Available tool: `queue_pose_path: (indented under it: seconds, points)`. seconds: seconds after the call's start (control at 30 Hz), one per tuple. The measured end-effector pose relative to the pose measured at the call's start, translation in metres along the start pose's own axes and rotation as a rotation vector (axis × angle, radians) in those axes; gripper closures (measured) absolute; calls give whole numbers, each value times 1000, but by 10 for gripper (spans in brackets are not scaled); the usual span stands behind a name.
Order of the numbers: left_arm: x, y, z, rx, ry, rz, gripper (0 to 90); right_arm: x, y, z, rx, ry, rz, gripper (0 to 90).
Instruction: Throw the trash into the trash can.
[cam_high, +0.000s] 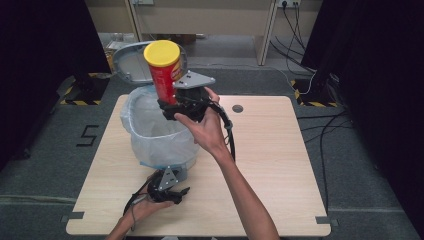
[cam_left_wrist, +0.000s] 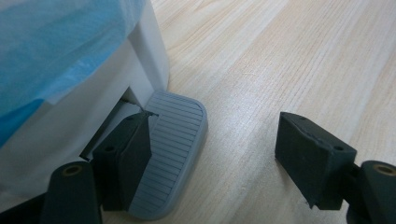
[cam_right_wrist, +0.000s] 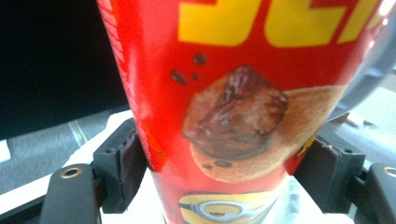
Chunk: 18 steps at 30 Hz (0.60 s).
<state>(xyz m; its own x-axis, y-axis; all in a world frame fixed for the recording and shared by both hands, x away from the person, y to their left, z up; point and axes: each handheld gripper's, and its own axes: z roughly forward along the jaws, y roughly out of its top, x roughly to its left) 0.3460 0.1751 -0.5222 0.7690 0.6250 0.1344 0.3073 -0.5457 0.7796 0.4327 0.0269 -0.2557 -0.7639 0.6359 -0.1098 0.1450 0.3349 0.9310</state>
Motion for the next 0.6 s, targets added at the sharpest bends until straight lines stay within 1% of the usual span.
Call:
queue_pose_path:
  seconds: [0.13,0.23,0.33,0.4,0.47,0.53,0.6]
  points:
    - [0,0,0,0,0,0,261,3,-3,9,32,14,-12,249]
    - [0,0,0,0,0,1,261,5,-5,14,58,2,-34,249]
    - [0,0,0,-1,-1,1,261,4,-8,17,80,14,-28,249]
    - [0,0,0,-1,0,0,261,4,-10,20,104,16,-33,248]
    - [0,0,0,-1,-1,1,261,3,-11,21,109,22,-36,248]
    - [0,0,0,3,-1,5,261,3,-13,23,129,23,-33,249]
    - [0,0,0,1,-1,4,261,3,-15,24,145,25,-42,248]
